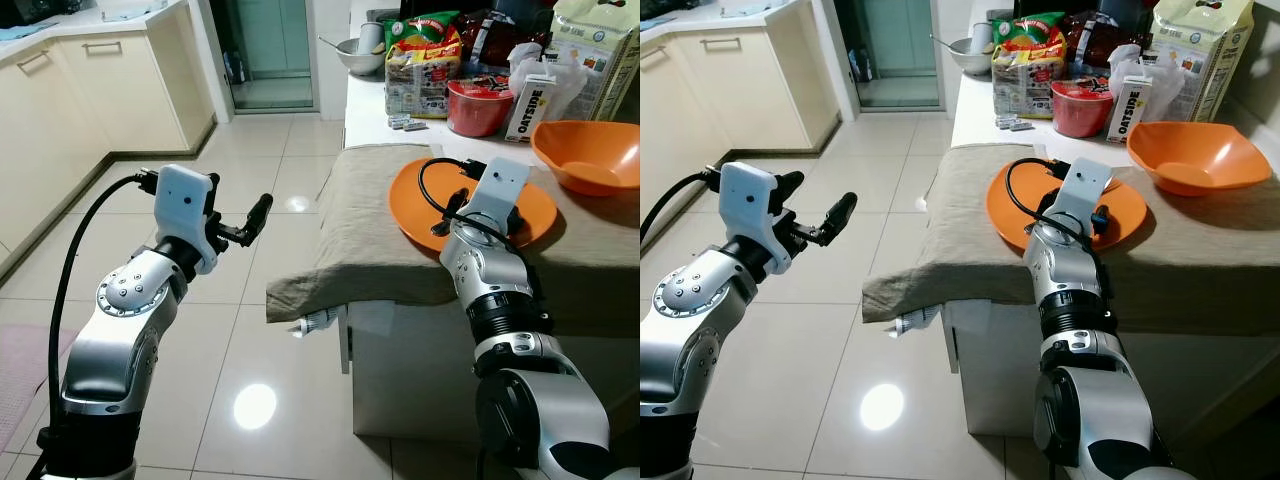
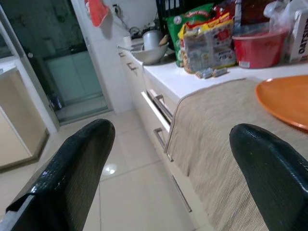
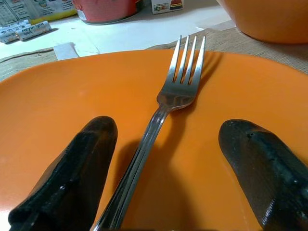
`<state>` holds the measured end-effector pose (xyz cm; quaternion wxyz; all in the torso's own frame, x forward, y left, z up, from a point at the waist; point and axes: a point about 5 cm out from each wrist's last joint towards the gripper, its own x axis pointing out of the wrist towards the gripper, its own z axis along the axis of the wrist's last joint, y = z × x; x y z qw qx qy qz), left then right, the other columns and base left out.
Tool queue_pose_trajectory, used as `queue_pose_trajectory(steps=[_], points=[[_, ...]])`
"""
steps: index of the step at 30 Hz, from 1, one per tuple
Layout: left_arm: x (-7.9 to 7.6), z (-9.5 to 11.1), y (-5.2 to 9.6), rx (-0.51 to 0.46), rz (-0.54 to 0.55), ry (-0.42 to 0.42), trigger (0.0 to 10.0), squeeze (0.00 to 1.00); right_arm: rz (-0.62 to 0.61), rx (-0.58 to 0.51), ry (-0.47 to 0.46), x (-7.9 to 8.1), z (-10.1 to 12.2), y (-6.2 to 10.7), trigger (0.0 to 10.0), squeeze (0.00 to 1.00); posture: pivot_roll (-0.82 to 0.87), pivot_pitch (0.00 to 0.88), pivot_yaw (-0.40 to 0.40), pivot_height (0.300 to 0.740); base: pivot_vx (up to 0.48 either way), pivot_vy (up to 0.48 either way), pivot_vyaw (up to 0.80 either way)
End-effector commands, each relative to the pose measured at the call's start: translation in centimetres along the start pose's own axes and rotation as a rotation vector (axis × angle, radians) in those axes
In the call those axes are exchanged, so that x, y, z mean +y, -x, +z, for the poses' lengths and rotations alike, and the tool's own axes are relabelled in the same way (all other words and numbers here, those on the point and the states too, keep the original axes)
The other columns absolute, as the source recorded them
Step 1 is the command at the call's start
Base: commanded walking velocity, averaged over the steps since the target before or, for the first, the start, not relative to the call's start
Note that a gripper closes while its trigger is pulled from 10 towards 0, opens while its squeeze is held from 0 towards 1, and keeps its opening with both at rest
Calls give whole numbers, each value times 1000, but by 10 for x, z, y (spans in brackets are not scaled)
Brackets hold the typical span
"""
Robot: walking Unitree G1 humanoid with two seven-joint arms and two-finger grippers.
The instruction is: Setting the table
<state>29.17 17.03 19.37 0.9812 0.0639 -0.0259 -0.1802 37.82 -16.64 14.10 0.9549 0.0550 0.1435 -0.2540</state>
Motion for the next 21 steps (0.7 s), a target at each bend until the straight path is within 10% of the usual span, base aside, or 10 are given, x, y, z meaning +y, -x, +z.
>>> queue_pose_trajectory(steps=[1,21], points=[[3,1,-2,6,3,0,10000,0,-5,240,5,-5,-55,4,0,0,-130,0,134,740,0,0,0],[1,6,-6,-6,-17,-1,10000,0,32,171,-13,-1,-48,5,0,0,-135,0,136,740,0,0,0]])
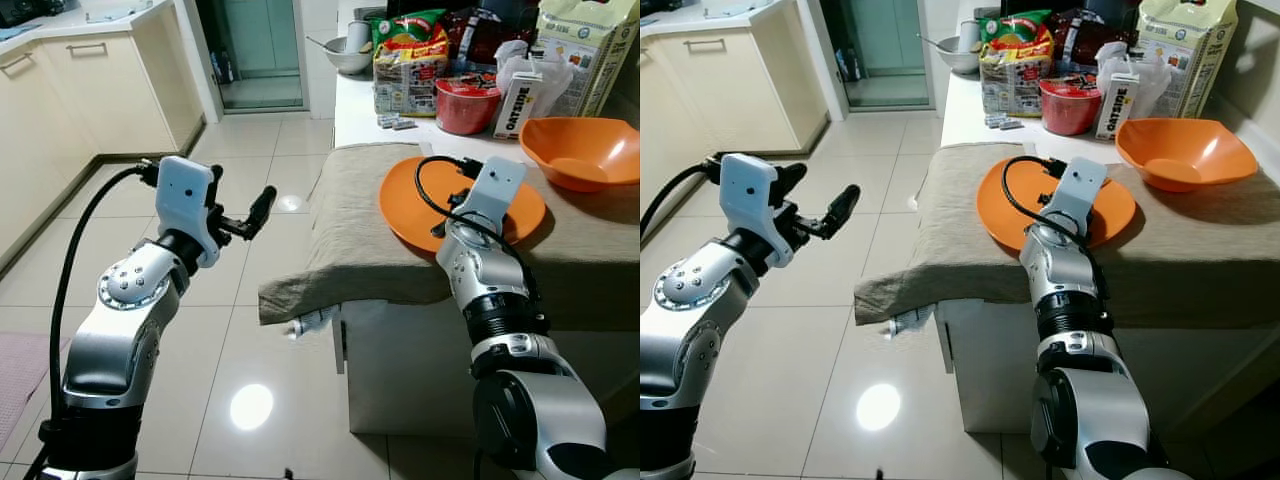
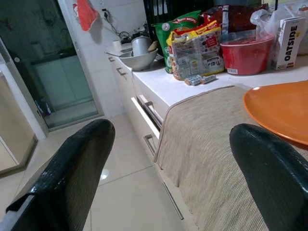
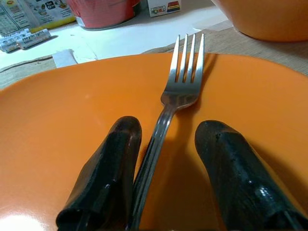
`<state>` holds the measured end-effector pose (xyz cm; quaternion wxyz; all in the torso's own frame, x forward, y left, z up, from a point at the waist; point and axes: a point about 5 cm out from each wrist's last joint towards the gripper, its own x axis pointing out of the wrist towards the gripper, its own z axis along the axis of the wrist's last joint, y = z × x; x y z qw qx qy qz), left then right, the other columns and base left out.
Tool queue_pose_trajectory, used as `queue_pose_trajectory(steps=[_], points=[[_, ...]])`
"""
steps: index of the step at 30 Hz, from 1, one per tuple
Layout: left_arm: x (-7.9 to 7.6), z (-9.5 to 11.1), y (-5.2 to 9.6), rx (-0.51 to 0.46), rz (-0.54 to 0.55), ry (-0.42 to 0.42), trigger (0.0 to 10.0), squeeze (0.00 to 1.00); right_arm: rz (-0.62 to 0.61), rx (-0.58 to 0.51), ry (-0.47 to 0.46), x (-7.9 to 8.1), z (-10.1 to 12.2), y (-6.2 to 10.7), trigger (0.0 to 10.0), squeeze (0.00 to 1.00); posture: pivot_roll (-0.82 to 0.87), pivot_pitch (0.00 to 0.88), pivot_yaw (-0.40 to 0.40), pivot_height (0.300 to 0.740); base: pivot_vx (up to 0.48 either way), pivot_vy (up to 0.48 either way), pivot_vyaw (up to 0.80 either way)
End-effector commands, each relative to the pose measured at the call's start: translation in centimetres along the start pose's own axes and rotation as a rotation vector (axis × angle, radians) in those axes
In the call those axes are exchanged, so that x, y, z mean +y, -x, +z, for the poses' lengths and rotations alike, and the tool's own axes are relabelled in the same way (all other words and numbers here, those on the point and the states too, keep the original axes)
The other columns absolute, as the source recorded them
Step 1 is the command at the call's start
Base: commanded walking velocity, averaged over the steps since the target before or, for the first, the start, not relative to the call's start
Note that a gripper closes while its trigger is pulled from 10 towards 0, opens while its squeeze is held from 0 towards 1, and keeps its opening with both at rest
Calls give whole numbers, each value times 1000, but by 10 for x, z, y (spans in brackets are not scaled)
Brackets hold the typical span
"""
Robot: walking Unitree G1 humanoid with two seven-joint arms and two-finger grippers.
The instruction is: Setting the table
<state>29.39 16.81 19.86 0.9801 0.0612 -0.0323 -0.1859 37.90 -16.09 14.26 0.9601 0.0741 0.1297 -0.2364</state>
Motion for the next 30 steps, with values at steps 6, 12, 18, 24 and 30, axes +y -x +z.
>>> queue_pose_trajectory(steps=[6,12,18,24,30], points=[[0,1,-4,7,-9,4,10000,0,-1,178,16,-7,-48,4,0,0,-135,0,136,740,0,0,0],[-1,1,-5,6,-11,16,10000,0,14,182,17,-5,-51,6,0,0,-136,0,138,740,0,0,0],[-1,2,-6,5,-8,26,10000,0,46,116,24,-1,-43,8,0,0,-136,0,138,740,0,0,0],[-1,2,-6,2,-9,29,10000,0,93,-127,57,9,-5,12,0,0,-138,0,140,740,0,0,0],[-2,3,-7,0,-10,29,10000,0,126,-261,71,16,16,19,0,0,-138,0,139,740,0,0,0]])
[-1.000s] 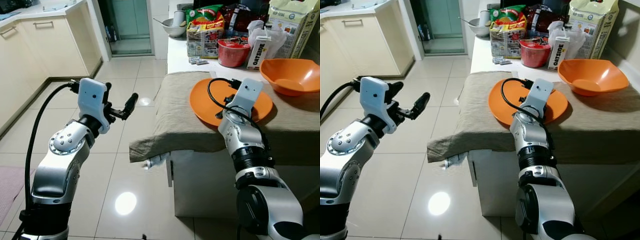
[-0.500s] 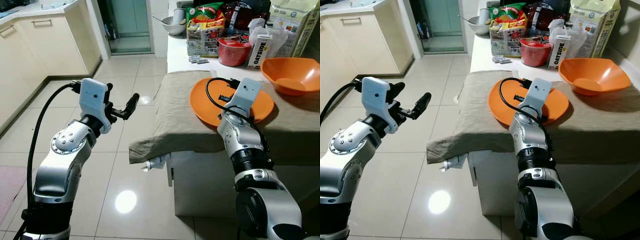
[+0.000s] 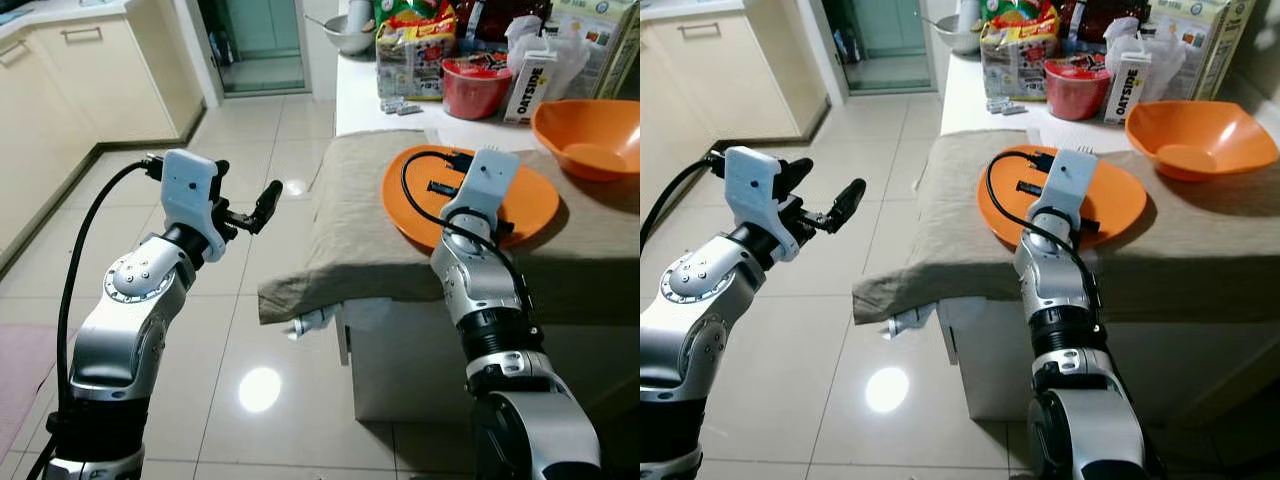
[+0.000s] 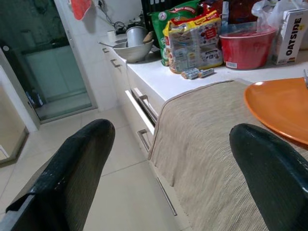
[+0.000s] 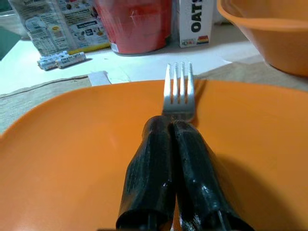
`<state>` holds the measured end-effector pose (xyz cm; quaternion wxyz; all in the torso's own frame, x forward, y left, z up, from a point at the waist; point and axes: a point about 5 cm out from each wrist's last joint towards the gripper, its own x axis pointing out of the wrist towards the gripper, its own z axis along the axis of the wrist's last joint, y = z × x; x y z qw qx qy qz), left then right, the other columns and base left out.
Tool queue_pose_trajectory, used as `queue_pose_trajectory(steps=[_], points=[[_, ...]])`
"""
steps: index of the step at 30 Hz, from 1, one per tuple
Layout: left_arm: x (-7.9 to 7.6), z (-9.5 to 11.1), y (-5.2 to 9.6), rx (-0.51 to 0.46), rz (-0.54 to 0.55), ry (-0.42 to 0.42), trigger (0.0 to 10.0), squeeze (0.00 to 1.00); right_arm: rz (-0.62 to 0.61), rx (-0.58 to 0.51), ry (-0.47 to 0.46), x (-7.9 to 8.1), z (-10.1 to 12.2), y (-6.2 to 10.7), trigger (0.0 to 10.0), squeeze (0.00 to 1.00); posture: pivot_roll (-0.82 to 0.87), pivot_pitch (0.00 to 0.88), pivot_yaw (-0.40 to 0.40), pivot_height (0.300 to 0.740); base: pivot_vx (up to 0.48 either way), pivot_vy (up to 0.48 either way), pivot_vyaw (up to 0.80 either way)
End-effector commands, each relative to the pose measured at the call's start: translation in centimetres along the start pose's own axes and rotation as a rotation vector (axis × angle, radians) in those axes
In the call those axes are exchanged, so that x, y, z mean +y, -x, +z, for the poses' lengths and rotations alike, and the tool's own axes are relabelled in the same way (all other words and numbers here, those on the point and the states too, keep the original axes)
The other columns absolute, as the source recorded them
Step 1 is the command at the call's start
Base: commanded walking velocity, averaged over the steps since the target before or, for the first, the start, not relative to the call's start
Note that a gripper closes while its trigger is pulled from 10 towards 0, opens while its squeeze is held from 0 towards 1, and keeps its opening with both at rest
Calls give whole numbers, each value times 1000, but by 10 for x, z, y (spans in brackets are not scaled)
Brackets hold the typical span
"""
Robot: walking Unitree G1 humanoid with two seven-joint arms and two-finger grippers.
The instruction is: Setting the table
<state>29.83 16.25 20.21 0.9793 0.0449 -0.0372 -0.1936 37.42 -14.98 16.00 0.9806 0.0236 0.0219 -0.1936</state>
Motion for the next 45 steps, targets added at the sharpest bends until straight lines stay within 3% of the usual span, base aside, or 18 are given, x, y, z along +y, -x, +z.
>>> queue_pose_trajectory(steps=[1,5,6,7,9,10,20,45], points=[[1,-1,-1,16,5,-1,10000,0,48,-47,11,9,6,4,0,0,-139,0,139,740,0,0,0],[1,-1,-1,16,5,0,10000,0,60,-18,31,12,3,5,0,0,-139,0,139,740,0,0,0],[0,-1,-2,16,4,0,10000,0,60,-6,36,13,1,5,3059,0,-138,0,137,740,0,0,0],[0,-1,-2,16,4,0,10000,0,56,8,38,13,-2,5,10000,0,-137,0,137,740,0,0,0],[0,-1,-2,16,4,-2,10000,0,49,11,35,12,-3,5,10000,0,-137,0,137,740,0,0,0],[0,-1,-2,15,4,-2,10000,0,50,12,22,11,-3,5,10000,1000,-137,0,137,740,0,0,0],[0,-1,-2,12,4,-4,10000,0,52,13,32,9,-3,4,10000,1000,-137,0,136,740,0,0,0],[-2,0,-4,3,1,-4,10000,0,152,-46,10,23,6,8,10000,1000,-132,0,136,740,0,0,0]])
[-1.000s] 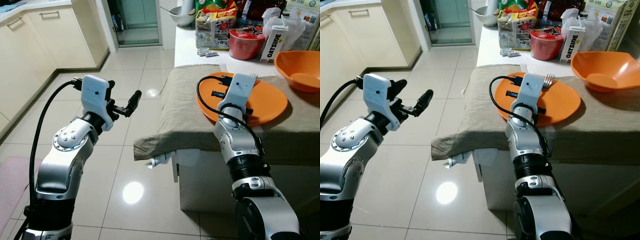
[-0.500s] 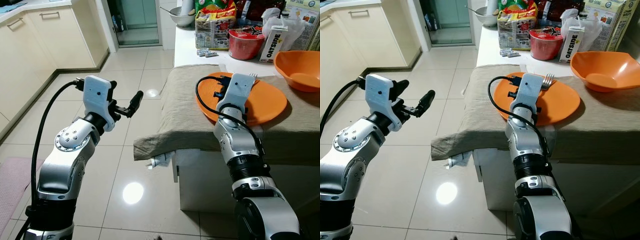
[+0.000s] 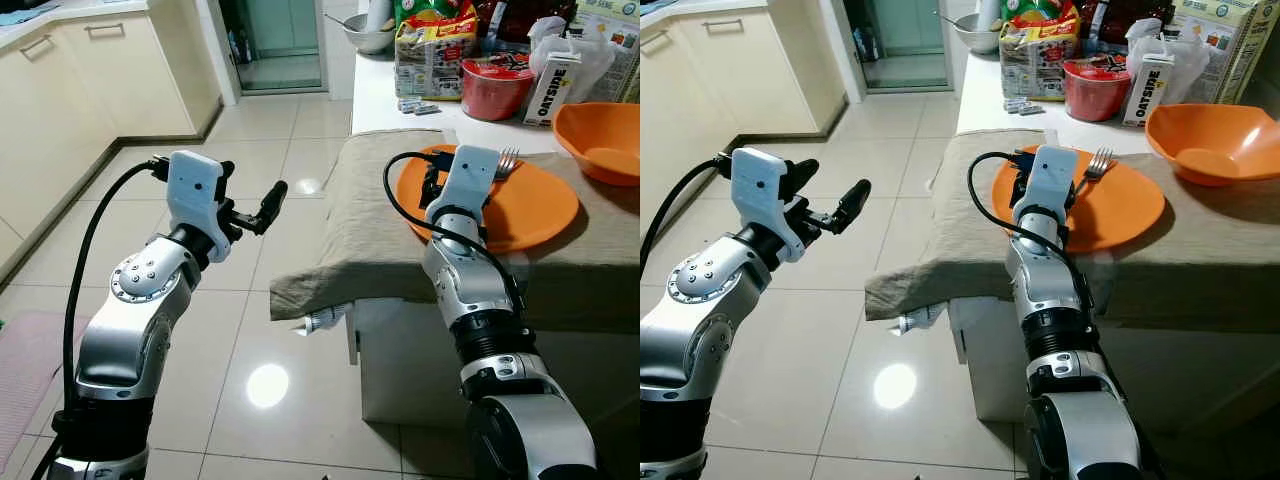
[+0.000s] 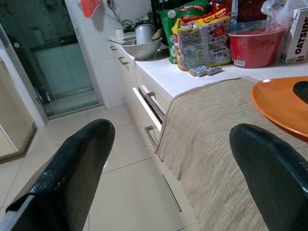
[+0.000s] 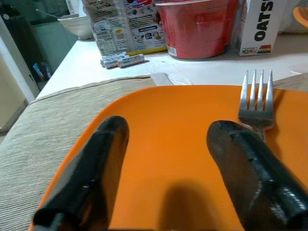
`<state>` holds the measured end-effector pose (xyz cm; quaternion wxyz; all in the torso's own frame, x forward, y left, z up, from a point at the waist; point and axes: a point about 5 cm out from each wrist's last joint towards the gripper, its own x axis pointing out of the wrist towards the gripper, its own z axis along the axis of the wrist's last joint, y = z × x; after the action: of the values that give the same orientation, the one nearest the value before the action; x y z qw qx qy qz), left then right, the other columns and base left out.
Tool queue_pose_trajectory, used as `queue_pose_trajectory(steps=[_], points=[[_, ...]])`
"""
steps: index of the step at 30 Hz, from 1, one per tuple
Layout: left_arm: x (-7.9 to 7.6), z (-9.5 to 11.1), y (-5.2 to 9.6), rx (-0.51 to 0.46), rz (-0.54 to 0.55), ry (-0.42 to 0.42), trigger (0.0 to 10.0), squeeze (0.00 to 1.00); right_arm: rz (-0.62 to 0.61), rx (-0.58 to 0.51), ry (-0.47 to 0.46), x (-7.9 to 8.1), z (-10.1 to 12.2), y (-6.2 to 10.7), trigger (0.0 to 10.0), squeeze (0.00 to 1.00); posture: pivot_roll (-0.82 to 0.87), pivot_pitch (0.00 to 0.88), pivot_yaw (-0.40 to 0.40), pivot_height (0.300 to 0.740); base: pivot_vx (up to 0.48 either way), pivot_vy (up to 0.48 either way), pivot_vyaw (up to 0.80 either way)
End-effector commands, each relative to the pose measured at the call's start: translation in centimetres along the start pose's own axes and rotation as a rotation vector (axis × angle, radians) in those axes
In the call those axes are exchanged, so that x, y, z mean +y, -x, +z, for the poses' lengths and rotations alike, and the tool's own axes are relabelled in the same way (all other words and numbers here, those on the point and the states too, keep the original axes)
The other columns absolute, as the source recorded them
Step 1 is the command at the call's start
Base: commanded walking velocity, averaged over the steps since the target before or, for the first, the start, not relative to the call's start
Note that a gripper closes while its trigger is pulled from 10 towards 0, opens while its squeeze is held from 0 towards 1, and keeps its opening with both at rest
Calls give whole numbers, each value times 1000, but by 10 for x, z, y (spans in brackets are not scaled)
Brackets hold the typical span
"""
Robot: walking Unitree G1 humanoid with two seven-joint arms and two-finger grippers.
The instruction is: Setting the table
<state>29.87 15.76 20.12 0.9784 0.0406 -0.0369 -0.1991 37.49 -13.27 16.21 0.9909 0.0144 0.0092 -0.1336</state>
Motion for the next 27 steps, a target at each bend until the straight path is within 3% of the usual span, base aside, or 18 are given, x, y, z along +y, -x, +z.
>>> queue_pose_trajectory(steps=[1,6,7,8,16,21,24,25,27], points=[[2,1,-1,4,13,-13,10000,0,31,-28,-4,8,6,1,10000,1000,-131,0,136,740,0,0,0],[3,1,-2,3,14,-15,10000,0,10,-103,27,9,19,0,10000,1000,-129,0,137,740,0,0,0],[3,1,-2,2,14,-17,10000,0,-2,-154,28,8,27,-1,10000,271,-129,0,137,740,0,0,0],[3,1,-2,1,14,-19,10000,0,-8,-198,20,8,35,-1,10000,0,-129,0,137,740,0,0,0],[4,2,-2,-2,17,-26,10000,0,-22,-409,-11,8,78,-1,10000,0,-125,0,135,740,0,0,0],[4,2,-2,-3,15,-27,10000,0,-27,-380,23,7,77,-9,10000,0,-123,0,135,740,0,0,0],[4,2,-3,-4,15,-28,10000,0,-82,-334,20,-4,71,-16,10000,0,-123,0,135,740,0,0,0],[4,2,-3,-5,15,-28,10000,0,-136,-268,8,-16,63,-23,10000,0,-123,0,135,740,0,0,0],[4,2,-3,-4,15,-28,10000,0,-155,-248,12,-20,60,-25,10000,0,-120,0,136,740,0,0,0]])
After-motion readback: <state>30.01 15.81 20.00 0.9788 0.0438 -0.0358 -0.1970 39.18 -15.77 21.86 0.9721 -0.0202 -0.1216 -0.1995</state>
